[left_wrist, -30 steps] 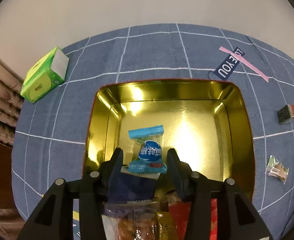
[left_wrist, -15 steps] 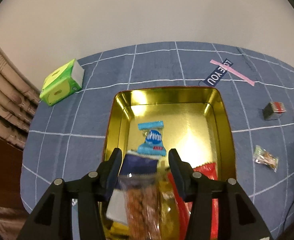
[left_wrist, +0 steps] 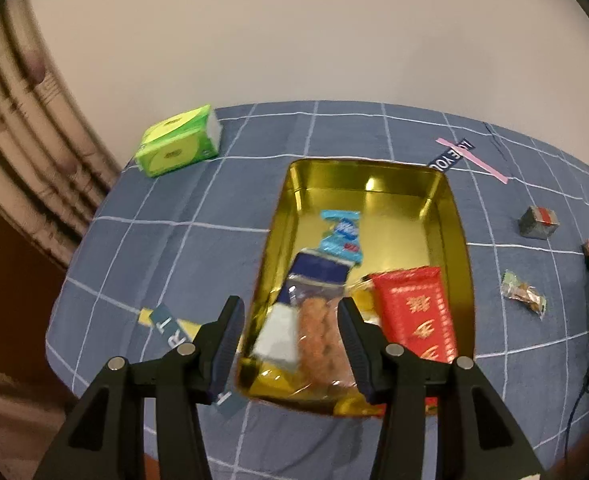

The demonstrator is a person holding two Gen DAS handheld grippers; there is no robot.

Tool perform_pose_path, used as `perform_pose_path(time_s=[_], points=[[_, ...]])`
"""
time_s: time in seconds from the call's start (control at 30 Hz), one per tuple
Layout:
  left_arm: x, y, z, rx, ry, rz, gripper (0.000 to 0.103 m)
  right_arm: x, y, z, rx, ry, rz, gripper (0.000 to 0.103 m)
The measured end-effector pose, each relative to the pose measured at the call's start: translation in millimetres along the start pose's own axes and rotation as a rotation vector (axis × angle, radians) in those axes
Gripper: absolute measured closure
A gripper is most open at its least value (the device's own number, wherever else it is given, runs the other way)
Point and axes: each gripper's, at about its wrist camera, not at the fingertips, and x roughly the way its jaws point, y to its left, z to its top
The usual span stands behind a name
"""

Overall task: Organize snacks
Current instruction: 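Lower the pink patterned cube into the gold tin and open the right gripper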

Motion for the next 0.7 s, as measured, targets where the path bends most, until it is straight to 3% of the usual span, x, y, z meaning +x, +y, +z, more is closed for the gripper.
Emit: perform_pose_path(time_s=[0.13, 0.43, 0.7], points=[[-4, 11, -10, -0.002, -0.02, 0.039, 0.053, 1, 2, 1, 0.009, 0.011, -0.015, 0.075], [-5, 39, -29, -0.09, -0.03, 0.03, 0.053, 1, 6, 3, 0.029, 0.05, -0.072, 0.076], [-3, 54, -42, -0.123, -0.034, 0.071, 0.053, -25, 19, 5, 0.074, 0.037, -0.047, 0.076]])
